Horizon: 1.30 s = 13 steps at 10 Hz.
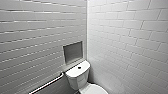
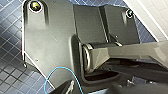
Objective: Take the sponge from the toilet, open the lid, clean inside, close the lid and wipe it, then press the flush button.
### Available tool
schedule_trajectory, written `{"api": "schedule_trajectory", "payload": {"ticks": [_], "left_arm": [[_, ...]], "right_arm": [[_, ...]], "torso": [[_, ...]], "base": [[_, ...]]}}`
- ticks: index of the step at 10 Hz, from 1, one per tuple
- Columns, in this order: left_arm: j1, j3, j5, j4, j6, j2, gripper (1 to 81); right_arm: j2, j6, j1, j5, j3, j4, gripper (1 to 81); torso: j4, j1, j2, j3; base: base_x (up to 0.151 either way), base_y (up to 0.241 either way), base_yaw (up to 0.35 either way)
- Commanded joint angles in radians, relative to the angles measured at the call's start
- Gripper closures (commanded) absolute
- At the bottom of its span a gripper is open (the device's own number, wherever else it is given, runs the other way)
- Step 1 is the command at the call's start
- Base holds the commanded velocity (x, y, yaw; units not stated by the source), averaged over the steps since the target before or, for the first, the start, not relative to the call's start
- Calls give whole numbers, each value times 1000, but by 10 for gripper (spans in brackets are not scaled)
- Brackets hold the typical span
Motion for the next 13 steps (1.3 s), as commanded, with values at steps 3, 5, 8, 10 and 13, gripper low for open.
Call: {"api": "schedule_trajectory", "payload": {"ticks": [3, 5, 8, 10, 13], "left_arm": [[-41, 9, 48, 1, 8, -4, 10], [-41, 8, 46, 1, 8, -4, 10], [-41, 9, 31, -2, 8, -4, 10], [-41, 7, 29, -4, 8, -6, 10], [-40, 9, 29, -4, 8, -4, 10]], "right_arm": [[-26, -5, 21, -54, 5, 11, 811], [-22, -5, 20, -55, -10, 11, 811], [-5, -5, 18, -55, -52, 12, 811], [3, -5, 18, -55, -67, 12, 811], [1, -5, 17, -55, -70, 15, 811]], "torso": [[0, 0, 0, 0], [0, -3, -1, 0], [0, -2, 0, 1], [0, -2, 0, 1], [0, -2, 0, 1]], "base": [[22, 0, 0], [99, 0, 0], [116, 0, 0], [116, 0, 0], [110, 0, 0]]}}
